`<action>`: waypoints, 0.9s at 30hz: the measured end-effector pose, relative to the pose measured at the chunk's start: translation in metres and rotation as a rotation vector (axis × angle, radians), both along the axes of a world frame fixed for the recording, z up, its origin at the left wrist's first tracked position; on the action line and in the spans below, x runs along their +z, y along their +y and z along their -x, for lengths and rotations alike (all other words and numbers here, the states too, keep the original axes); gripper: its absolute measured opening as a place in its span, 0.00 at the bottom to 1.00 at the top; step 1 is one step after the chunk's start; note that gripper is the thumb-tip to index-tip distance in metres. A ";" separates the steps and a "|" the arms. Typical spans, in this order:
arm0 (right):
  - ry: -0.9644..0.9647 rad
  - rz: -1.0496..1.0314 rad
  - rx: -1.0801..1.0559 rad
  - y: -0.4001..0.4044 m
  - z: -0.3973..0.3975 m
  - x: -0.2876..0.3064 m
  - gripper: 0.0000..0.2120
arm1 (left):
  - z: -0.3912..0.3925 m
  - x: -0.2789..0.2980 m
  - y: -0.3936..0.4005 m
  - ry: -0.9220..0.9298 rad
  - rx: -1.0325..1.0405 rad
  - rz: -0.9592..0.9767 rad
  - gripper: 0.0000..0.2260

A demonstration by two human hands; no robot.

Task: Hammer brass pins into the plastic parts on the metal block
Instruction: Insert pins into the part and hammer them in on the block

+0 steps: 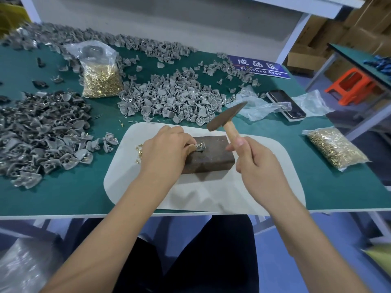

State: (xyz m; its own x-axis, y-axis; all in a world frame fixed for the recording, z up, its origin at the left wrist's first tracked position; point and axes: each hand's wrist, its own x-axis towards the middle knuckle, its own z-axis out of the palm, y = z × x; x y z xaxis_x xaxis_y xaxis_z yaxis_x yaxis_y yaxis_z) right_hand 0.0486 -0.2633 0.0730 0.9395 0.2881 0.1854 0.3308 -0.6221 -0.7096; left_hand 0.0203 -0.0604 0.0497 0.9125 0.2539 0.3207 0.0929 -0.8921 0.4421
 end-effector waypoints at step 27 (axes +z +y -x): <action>-0.050 0.001 0.050 -0.006 -0.015 0.032 0.13 | -0.001 -0.009 0.011 0.025 -0.130 0.046 0.03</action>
